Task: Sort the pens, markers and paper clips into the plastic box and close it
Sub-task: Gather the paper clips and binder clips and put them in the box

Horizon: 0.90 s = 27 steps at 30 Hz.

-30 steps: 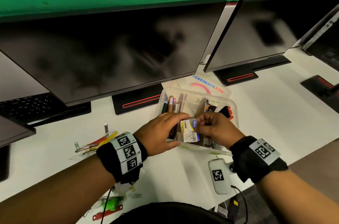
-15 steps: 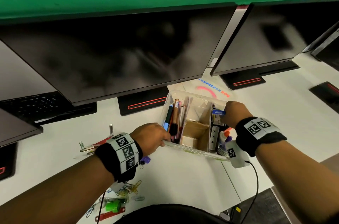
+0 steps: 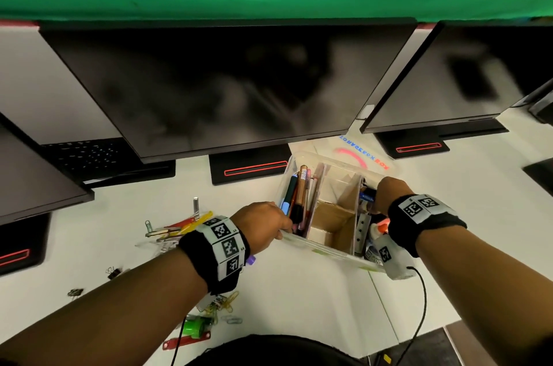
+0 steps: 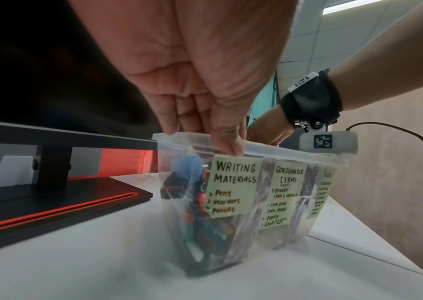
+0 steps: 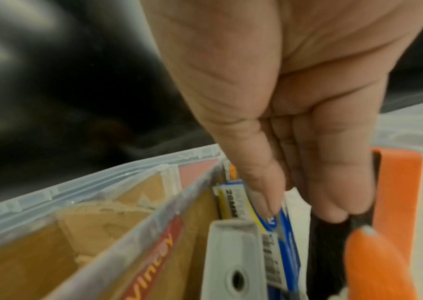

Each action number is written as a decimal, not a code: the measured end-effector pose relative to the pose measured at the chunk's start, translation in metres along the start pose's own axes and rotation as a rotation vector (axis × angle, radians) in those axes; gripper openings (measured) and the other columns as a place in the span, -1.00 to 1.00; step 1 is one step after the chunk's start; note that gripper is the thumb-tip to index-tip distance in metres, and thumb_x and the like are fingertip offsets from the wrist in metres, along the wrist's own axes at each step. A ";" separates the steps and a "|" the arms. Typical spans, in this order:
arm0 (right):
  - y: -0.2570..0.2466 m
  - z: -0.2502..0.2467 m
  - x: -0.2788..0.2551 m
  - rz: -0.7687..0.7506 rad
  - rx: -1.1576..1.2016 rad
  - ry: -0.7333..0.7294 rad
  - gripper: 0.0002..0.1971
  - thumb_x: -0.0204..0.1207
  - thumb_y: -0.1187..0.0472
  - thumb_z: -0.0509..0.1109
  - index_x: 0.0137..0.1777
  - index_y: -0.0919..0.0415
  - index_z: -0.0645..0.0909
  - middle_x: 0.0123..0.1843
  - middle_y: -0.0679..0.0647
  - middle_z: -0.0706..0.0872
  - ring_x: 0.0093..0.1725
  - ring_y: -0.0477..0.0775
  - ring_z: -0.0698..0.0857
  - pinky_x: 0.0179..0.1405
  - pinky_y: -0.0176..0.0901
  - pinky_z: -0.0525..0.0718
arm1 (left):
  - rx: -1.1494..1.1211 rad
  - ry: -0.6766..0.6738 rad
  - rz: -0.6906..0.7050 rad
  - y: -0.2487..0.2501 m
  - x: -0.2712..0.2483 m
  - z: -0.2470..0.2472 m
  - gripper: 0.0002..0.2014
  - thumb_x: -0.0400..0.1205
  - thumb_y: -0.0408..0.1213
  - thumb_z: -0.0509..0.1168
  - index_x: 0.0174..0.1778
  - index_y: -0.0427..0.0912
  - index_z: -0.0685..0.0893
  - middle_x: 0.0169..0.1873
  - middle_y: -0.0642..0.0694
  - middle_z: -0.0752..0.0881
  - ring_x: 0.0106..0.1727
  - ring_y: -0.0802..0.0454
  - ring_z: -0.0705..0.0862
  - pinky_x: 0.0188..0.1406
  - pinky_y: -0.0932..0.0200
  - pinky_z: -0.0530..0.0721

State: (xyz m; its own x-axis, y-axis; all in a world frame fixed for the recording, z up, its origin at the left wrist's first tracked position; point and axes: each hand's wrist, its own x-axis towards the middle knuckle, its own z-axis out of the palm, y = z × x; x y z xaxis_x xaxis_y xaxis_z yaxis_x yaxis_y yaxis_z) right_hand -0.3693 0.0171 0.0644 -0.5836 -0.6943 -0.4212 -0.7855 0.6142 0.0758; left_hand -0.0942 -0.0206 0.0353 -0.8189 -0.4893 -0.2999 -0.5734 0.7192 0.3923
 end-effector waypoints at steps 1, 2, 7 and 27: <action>-0.002 -0.003 -0.005 -0.012 -0.004 0.019 -0.75 0.43 0.20 0.48 0.03 0.34 0.63 -0.23 0.15 0.60 -0.16 0.22 0.64 -0.13 -0.10 0.59 | 0.002 0.006 0.002 0.000 0.000 0.000 -0.65 0.62 -0.37 0.26 0.31 -0.02 0.62 0.21 -0.11 0.69 0.27 -0.07 0.63 0.33 0.01 0.59; -0.004 -0.006 -0.011 -0.019 -0.004 0.044 -0.78 0.46 0.23 0.44 0.05 0.34 0.63 -0.19 0.18 0.62 -0.16 0.22 0.63 -0.13 -0.09 0.58 | 0.009 0.009 0.004 0.001 -0.001 -0.001 -0.65 0.63 -0.37 0.25 0.32 -0.03 0.62 0.21 -0.12 0.68 0.27 -0.08 0.62 0.32 0.02 0.59; -0.036 -0.016 -0.058 -0.216 0.123 0.138 -0.71 0.47 0.20 0.36 0.19 0.20 0.63 0.17 0.16 0.72 0.17 0.20 0.68 0.13 -0.08 0.62 | 0.064 0.031 0.037 0.001 -0.003 -0.001 -0.64 0.66 -0.37 0.20 0.38 -0.05 0.57 0.27 -0.13 0.65 0.34 -0.09 0.55 0.33 0.06 0.54; -0.164 0.147 -0.101 -0.801 -0.025 -0.099 -0.49 0.53 0.34 0.15 0.48 0.02 0.44 0.34 0.17 0.51 0.33 0.26 0.49 0.35 -0.07 0.46 | -0.098 -0.043 -0.462 -0.122 -0.185 0.047 -0.71 0.69 -0.22 0.15 0.28 0.05 0.63 0.27 0.03 0.65 0.36 0.05 0.53 0.34 0.23 0.40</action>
State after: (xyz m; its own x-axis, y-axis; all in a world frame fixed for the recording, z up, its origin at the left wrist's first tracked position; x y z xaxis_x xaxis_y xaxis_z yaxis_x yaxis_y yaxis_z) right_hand -0.1508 0.0419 -0.0382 0.1789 -0.8830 -0.4339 -0.9624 -0.0654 -0.2636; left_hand 0.1288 0.0052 0.0019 -0.4767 -0.7251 -0.4971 -0.8788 0.3800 0.2884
